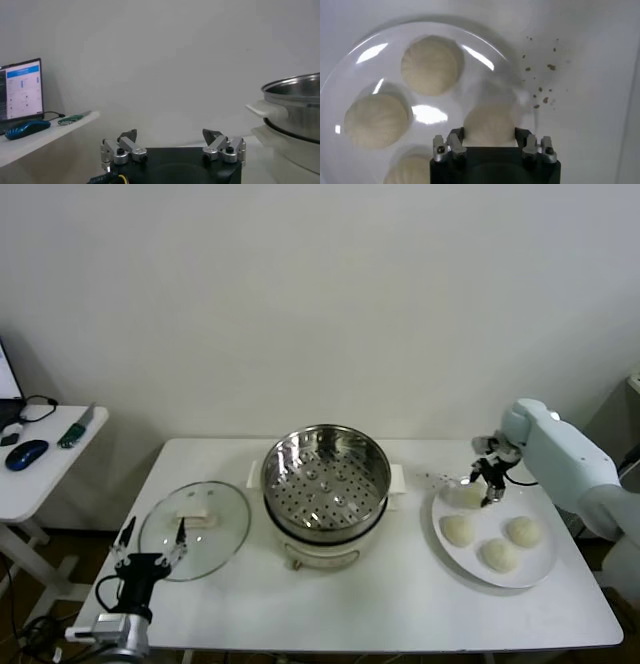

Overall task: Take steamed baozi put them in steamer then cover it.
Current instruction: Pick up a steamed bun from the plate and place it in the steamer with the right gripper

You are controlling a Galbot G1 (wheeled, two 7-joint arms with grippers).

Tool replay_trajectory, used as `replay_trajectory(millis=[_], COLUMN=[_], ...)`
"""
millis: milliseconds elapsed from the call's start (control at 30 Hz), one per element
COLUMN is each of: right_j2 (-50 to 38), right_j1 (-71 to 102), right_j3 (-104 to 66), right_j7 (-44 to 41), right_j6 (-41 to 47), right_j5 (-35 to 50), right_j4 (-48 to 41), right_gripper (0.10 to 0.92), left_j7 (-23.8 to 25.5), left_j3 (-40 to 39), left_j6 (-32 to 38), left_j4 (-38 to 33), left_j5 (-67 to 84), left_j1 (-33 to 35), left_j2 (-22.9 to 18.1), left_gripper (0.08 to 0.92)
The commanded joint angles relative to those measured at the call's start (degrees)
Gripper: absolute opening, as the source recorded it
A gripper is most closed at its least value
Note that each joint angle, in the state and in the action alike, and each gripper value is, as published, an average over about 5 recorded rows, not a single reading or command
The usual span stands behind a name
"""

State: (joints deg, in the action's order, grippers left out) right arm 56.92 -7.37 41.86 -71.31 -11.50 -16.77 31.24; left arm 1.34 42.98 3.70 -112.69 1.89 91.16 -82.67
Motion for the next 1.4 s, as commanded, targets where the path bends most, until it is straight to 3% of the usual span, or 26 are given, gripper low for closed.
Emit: replay_trajectory(millis=[33, 400, 800, 1400], right_j2=[-2.05, 6.99, 19.29, 26.72], right_j1=[-12.60, -31.44, -32.19, -17.04], right_j3=[14.39, 26.45, 27.93, 25.05], right_j7=[-1.46, -2.51, -1.55, 1.15], right_j6=[-2.98, -14.36, -20.27, -24.60], right_j5=[6.38, 9.80, 4.68, -9.17], right_j4=[11.14, 18.59, 27.26, 21.75], right_gripper=[0.673, 0.670, 0.670, 0.676], left_j7=[0.06, 0.16, 0.24, 0.23], left_j3=[-0.10, -0.85, -1.85, -0.82], left_j6=[-0.02, -0.37, -1.38, -1.13], left_j4=[-0.10, -0.86, -1.82, -2.67], left_j5=[0.34, 0.50, 0.70, 1.40], left_j1=[0.22, 0.76, 0.81, 2.37], left_j2=[0.16, 0.39, 1.69, 2.13], left_gripper=[0.823, 0.823, 0.823, 0.823])
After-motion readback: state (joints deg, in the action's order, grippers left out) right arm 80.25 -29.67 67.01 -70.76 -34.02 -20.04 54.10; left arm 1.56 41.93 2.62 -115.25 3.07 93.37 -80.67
